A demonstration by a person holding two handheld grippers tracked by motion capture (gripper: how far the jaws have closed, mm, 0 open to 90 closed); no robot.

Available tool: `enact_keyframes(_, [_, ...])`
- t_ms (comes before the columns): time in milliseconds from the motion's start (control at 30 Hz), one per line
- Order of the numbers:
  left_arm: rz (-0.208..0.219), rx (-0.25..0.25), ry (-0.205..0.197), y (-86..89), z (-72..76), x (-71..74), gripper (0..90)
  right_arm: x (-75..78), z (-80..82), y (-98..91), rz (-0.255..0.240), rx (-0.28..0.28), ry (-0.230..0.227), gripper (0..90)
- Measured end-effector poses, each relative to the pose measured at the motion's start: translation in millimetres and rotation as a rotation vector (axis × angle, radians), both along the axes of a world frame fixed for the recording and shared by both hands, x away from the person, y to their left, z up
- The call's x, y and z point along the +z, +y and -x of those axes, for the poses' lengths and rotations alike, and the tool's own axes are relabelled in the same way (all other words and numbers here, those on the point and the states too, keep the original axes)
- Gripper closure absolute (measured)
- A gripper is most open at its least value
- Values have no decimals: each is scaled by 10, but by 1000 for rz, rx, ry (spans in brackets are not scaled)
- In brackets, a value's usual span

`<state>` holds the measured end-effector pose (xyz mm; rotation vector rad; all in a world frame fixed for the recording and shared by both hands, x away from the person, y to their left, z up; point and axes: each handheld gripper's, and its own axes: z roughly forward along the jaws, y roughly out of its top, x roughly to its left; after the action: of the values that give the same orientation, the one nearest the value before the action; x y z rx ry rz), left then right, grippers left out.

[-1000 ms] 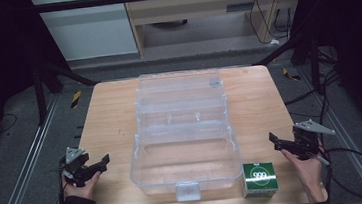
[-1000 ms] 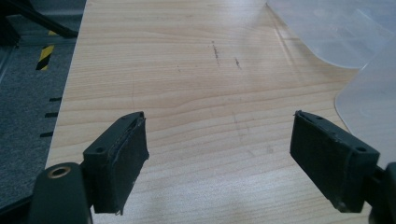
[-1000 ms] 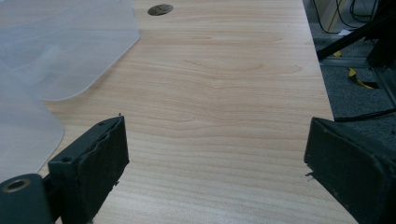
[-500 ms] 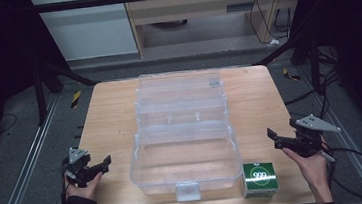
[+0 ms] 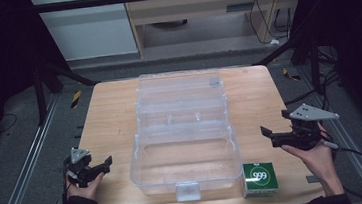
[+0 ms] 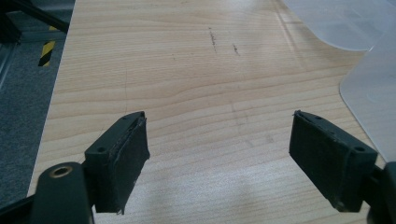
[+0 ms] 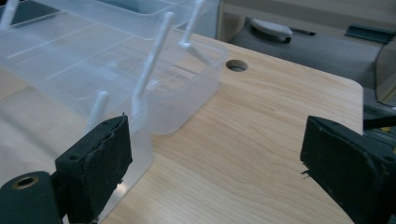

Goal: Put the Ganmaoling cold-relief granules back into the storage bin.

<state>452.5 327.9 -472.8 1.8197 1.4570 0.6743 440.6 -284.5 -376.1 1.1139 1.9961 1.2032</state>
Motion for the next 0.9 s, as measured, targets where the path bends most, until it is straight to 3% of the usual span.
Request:
enact_keyframes(267, [-5,-4,5,-9,-4,-9,188,189,34,77,68,64,12,60])
enact_keyframes(433, [-8,-5,10,-13,-8,-16,189,296,91,176,159,152,35,48])
enact_keyframes(900, [-16,-12,15,-24,-9,-18,189,310,218,360,332,329,133,35])
